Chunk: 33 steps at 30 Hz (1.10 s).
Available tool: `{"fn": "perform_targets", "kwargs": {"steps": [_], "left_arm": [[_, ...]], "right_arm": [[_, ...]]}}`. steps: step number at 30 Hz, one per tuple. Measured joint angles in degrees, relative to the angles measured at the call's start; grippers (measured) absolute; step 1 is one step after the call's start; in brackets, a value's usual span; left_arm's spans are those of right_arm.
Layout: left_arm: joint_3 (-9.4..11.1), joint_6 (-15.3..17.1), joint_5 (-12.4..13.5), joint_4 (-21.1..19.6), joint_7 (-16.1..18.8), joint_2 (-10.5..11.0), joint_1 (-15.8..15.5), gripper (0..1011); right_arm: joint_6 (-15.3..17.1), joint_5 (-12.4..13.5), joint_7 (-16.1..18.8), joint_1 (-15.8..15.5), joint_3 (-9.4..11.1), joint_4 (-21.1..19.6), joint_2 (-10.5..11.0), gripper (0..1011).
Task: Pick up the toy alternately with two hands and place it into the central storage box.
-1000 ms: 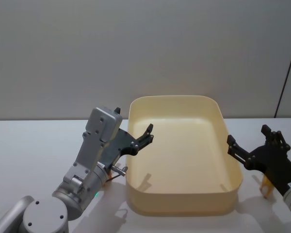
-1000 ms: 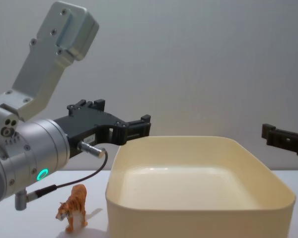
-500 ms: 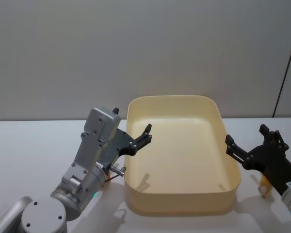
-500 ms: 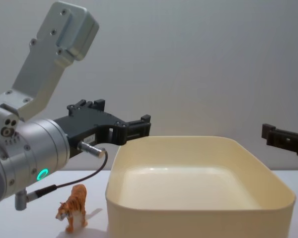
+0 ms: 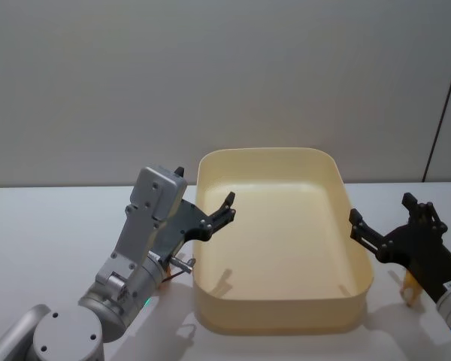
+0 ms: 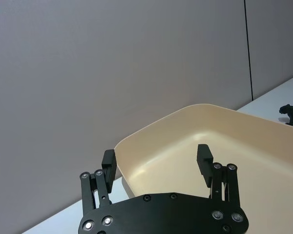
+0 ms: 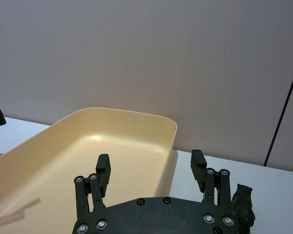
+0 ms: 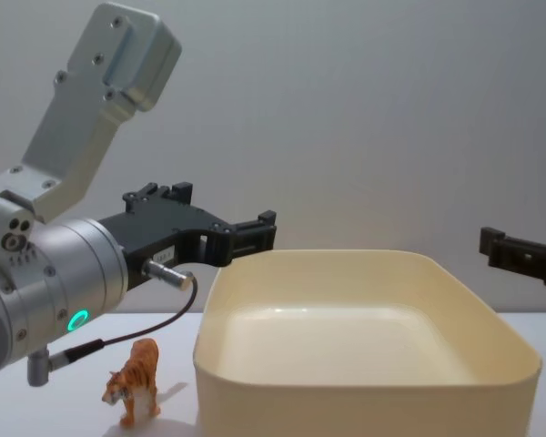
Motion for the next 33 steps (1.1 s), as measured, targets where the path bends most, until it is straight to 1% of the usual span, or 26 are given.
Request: {"fn": "perform_targets", "kwargs": {"steps": [21, 25, 32, 33], "left_arm": [[0.0, 0.0, 0.0, 0.0, 0.0, 0.0, 0.0, 1002], [0.0, 0.0, 0.0, 0.0, 0.0, 0.0, 0.0, 1002], [0.0, 0.0, 0.0, 0.0, 0.0, 0.0, 0.0, 1002], [0.0, 0.0, 0.0, 0.0, 0.0, 0.0, 0.0, 1002]], "right_arm": [[0.0, 0.0, 0.0, -0.2, 0.1, -0.1, 0.2, 1001], [0.1, 0.6, -0.6, -0.8, 0.6, -0.5, 0.7, 1001], [0.5, 2.9, -2.4, -3.3, 2.2, -2.1, 2.9, 1001], [0.6, 3.4, -2.8, -4.1, 2.7, -2.4, 3.5, 1001]]}}
